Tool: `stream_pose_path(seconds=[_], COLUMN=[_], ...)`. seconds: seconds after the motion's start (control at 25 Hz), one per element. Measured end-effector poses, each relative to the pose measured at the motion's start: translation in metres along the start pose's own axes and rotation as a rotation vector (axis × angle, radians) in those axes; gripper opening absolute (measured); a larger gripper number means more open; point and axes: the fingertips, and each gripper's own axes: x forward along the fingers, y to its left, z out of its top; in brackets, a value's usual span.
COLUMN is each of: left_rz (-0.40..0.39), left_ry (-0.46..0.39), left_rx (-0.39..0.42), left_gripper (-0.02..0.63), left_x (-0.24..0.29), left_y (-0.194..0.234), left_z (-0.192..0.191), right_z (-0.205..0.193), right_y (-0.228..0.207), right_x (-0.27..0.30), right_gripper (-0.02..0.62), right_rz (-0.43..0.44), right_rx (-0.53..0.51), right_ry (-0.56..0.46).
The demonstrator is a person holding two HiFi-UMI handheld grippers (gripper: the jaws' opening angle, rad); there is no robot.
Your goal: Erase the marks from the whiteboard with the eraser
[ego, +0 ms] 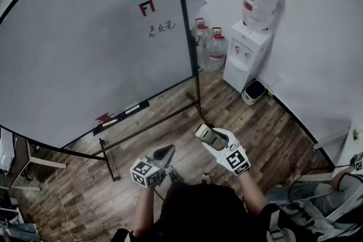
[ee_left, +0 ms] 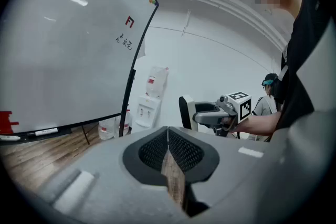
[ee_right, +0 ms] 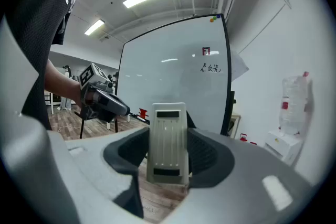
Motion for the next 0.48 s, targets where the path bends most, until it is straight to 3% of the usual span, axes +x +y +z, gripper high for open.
stream_pose_path(seconds=[0.16,0.48], left_rz=[-0.024,0.005], left_ry=[-0.003,-0.01], left_rx=[-0.02,0.001], left_gripper=[0.014,0.014], left_x=[0.0,-0.0031], left_y=[-0.0077,-0.0026], left_z=[-0.0045,-0.0105], right_z=[-0.0017,-0.002], right_y=[0.0006,0.0008], right_x=[-0.0041,-0.0044], right_gripper=[0.23,0.23], right_rz=[0.0,0.01], right_rx=[0.004,-0.002], right_ry=[0.001,0.001])
